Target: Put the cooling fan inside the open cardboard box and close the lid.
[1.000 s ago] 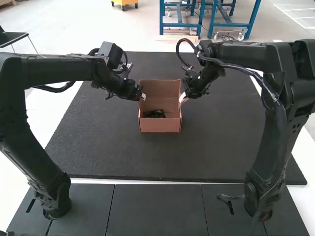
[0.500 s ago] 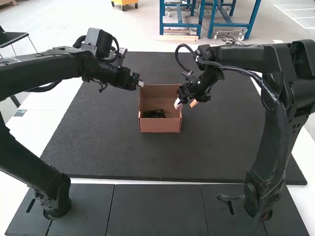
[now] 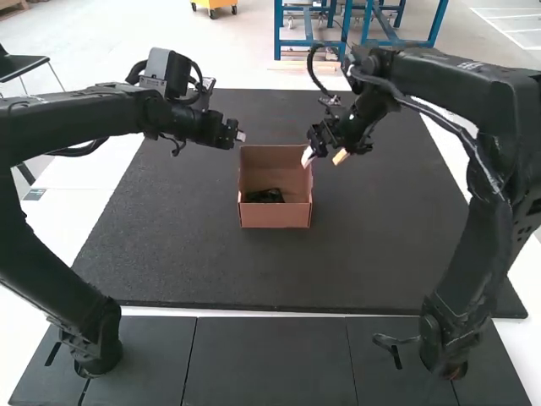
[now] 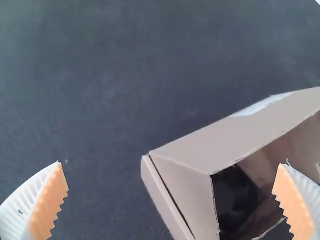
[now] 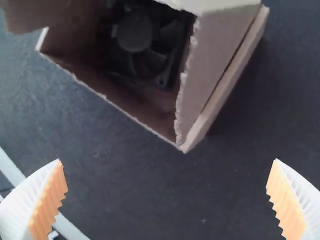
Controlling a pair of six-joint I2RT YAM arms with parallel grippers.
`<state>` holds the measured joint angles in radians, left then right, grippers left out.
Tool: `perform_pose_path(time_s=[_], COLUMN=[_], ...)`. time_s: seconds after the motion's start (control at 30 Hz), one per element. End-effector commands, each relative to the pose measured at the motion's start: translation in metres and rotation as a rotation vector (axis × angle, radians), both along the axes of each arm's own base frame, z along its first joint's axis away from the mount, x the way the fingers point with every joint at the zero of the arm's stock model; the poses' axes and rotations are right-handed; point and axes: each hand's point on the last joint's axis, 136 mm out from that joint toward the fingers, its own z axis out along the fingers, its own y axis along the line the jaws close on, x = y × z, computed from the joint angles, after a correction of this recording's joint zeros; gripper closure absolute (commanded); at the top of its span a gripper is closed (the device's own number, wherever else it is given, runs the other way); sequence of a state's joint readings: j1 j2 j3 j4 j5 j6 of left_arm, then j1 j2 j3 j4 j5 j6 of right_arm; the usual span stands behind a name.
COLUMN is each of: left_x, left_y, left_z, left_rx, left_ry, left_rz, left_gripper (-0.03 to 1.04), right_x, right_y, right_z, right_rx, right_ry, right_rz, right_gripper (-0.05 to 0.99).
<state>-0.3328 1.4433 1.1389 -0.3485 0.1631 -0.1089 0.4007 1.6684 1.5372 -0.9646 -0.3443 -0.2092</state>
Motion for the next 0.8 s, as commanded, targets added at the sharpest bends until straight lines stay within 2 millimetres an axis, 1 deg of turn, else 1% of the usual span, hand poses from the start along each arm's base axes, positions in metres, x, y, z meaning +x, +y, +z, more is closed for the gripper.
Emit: perform_pose_path(time_s=[0.0, 0.1, 0.17, 0.23, 0.5, 0.77], left_x=[0.011, 0.015, 0.017, 0.019, 0.024, 0.032], left_y=[-0.001, -0.003, -0.003, -0.004, -0.006, -0.009], left_z=[0.019, 0.013, 0.013, 0.011, 0.003, -0.006], left_rx=[-0.017, -0.015, -0.018, -0.021, -0.019, -0.018], left_ry=[-0.048, -0.040, -0.042, -0.042, -0.036, -0.035], left_rz=[0.012, 0.012, 0.014, 0.016, 0.014, 0.014], left_gripper=[0.04, 0.04, 0.04, 0.04, 0.04, 0.04], right_x=[-0.004, -0.010, -0.014, -0.018, -0.028, -0.030], right_y=[0.000, -0.002, -0.004, -0.006, -0.010, -0.009], right_z=[0.060, 0.082, 0.090, 0.093, 0.094, 0.093], right_rx=[0.079, 0.122, 0.135, 0.143, 0.147, 0.151], right_ry=[-0.138, -0.176, -0.191, -0.194, -0.190, -0.185], right_rz=[-0.006, -0.046, -0.059, -0.073, -0.084, -0.085], right_gripper=[0.03, 0.03, 0.03, 0.03, 0.03, 0.03])
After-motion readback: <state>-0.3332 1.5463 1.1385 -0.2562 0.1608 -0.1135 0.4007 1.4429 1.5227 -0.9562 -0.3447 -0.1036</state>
